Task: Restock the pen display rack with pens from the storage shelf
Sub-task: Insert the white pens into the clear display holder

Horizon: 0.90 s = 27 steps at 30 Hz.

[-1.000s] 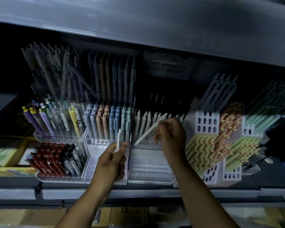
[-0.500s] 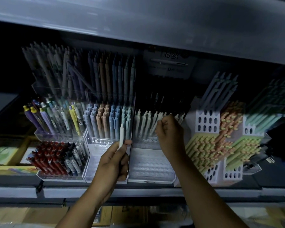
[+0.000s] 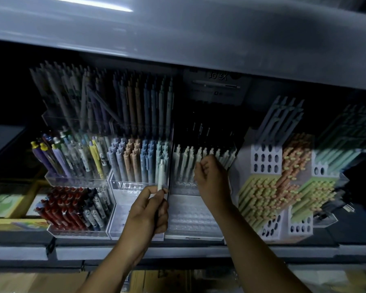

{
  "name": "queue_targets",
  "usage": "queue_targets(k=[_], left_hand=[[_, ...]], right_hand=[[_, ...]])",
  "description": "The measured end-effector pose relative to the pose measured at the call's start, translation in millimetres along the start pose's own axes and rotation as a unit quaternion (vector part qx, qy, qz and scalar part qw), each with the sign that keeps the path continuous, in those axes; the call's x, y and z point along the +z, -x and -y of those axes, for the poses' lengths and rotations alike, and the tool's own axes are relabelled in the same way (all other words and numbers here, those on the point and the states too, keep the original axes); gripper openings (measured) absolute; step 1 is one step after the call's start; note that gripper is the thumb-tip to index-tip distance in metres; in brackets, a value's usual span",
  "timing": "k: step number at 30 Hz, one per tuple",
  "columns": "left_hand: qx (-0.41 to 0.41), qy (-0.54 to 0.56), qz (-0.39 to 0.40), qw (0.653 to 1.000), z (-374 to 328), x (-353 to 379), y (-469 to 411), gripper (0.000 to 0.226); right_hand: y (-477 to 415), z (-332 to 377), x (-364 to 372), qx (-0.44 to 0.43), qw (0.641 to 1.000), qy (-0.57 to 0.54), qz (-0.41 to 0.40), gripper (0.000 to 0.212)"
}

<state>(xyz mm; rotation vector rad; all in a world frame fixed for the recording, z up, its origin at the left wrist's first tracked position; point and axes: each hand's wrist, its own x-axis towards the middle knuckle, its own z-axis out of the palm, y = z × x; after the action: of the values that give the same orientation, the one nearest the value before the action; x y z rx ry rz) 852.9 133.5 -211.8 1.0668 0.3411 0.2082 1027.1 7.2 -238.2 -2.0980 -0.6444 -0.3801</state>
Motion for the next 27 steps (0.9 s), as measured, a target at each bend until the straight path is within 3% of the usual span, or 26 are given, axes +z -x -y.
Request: queue_targets(k=[7, 10, 13, 15, 23, 27], left_hand=[[0.023, -0.041, 0.008, 0.999, -1.8, 2.4, -2.8, 0.023], [0.028, -0.059, 0.009, 0.998, -0.6, 5.1, -5.6, 0.022], [0.045, -0.089, 0.018, 0.995, 1.6, 7.0, -9.9, 0.020], [0.065, -0.113, 0.024, 0.991, 3.7, 8.0, -11.8, 0.020], [0.079, -0.138, 0.043, 0.986, 7.8, 14.4, -15.9, 0.026], [0.066, -0.194, 0.044, 0.978, 10.3, 6.4, -20.5, 0.013]], right_hand=[[25.3, 27.5, -13.3, 0.054, 0.996, -0.046, -0.052, 0.020], [35.0, 50.1, -16.2, 0.074, 0.988, -0.138, 0.011, 0.009], [38.6, 69.1, -20.6, 0.098, 0.960, -0.246, 0.093, 0.011], [38.0, 76.4, -22.4, 0.089, 0.957, -0.256, 0.099, 0.016], [32.5, 71.2, -32.7, 0.101, 0.975, -0.190, 0.054, 0.014], [18.0, 60.3, -47.2, 0.131, 0.965, -0.220, -0.057, 0.013]])
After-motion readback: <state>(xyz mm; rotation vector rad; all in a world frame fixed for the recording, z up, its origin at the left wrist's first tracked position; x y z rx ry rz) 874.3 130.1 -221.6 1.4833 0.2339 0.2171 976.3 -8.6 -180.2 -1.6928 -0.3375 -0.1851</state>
